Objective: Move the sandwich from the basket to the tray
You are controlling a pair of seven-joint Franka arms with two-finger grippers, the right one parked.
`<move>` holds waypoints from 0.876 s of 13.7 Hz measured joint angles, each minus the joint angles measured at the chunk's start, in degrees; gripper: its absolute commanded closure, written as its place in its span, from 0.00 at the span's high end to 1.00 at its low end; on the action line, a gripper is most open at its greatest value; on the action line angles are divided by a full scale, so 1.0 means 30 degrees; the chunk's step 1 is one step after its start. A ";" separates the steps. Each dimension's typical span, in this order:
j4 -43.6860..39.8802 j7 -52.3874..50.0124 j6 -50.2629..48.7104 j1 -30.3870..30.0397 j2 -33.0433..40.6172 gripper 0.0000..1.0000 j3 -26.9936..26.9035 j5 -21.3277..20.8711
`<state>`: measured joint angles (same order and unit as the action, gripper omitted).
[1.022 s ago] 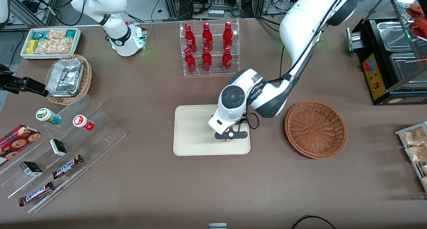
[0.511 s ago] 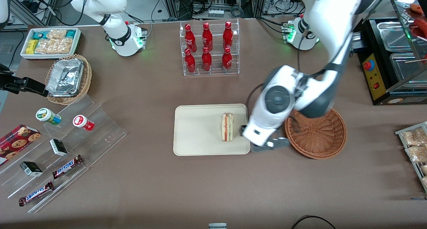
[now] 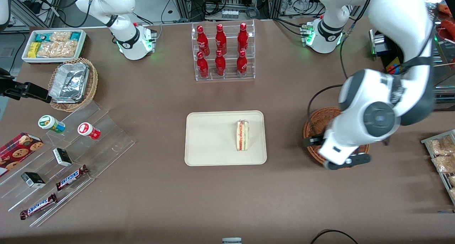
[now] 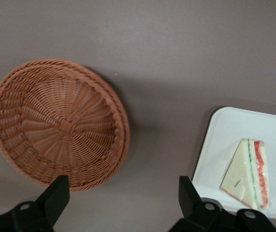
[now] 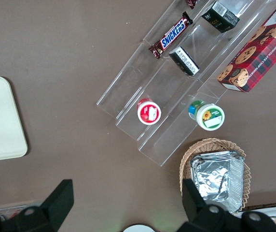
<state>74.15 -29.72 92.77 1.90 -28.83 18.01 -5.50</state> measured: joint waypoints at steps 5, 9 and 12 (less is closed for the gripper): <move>0.0597 0.1476 -0.1817 -0.2238 0.2224 1.00 -0.0002 0.0747; 0.2385 0.2283 -0.3726 -0.3230 0.5454 1.00 -0.0437 0.0909; 0.3001 0.2468 -0.5050 -0.3148 0.6961 1.00 -0.0691 0.0903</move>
<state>83.15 -22.32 77.62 -7.54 -7.95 15.94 -2.80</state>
